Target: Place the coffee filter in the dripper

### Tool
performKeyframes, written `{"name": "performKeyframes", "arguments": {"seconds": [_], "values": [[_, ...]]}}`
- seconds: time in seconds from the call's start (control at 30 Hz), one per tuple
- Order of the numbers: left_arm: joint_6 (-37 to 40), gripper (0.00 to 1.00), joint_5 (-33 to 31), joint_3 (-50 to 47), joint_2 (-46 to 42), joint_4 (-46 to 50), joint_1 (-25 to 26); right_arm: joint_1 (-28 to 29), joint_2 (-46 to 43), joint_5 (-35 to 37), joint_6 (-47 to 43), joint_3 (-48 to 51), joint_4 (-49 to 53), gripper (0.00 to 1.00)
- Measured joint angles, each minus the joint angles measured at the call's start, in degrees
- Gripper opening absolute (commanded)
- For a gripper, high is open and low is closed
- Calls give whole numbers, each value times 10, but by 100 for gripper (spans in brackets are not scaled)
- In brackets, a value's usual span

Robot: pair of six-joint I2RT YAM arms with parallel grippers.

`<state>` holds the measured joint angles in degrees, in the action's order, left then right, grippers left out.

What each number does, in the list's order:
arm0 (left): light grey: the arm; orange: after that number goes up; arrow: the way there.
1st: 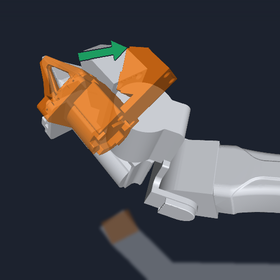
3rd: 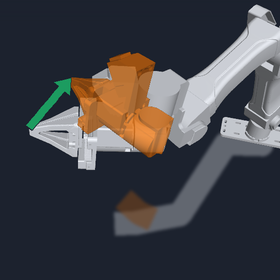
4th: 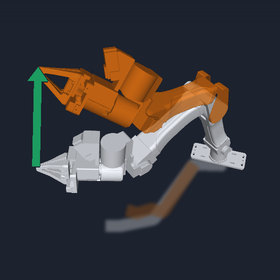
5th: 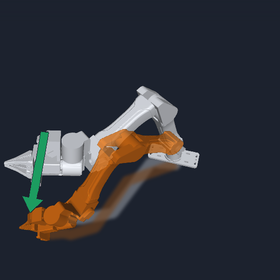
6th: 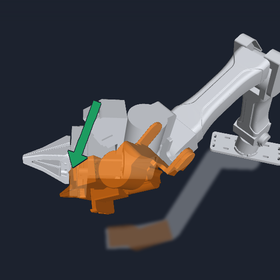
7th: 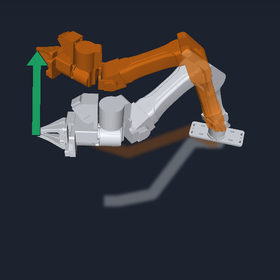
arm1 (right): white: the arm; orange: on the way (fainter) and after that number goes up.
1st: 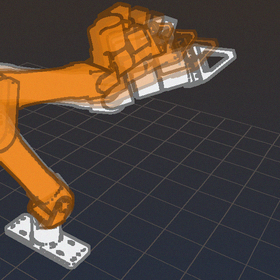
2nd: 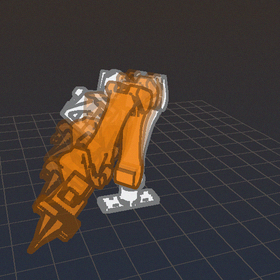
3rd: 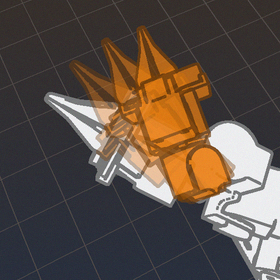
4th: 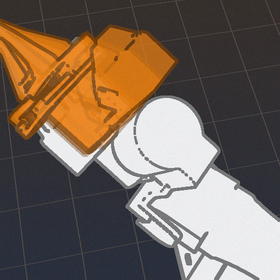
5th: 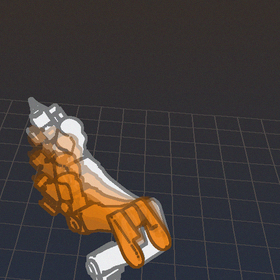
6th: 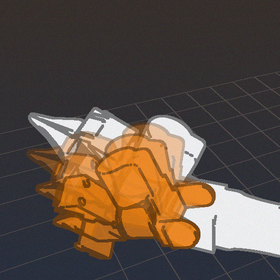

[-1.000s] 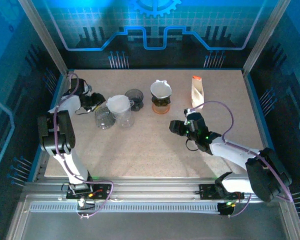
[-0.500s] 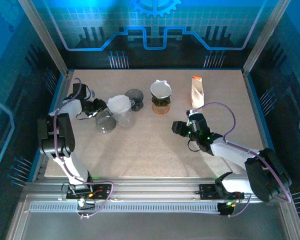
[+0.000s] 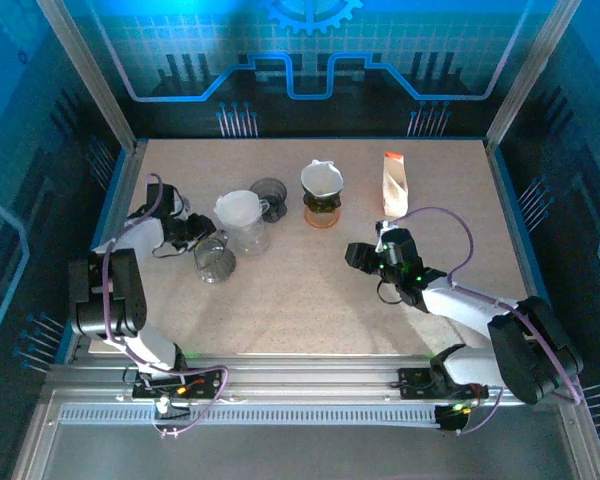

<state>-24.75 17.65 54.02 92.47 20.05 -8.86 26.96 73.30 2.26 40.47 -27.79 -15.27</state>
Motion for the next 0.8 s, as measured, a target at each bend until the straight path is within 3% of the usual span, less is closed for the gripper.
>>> {"name": "performKeyframes", "arguments": {"seconds": [0.27,0.5,0.8], "values": [[-43,39,-29,-59,-69,-2,31,-5,2,-10,4,10,-15,58],[-80,40,-54,-127,-185,3,42,-8,2,-12,4,16,-17,59],[-134,42,-70,-189,-271,5,97,-8,2,-14,9,17,-16,58]]}}
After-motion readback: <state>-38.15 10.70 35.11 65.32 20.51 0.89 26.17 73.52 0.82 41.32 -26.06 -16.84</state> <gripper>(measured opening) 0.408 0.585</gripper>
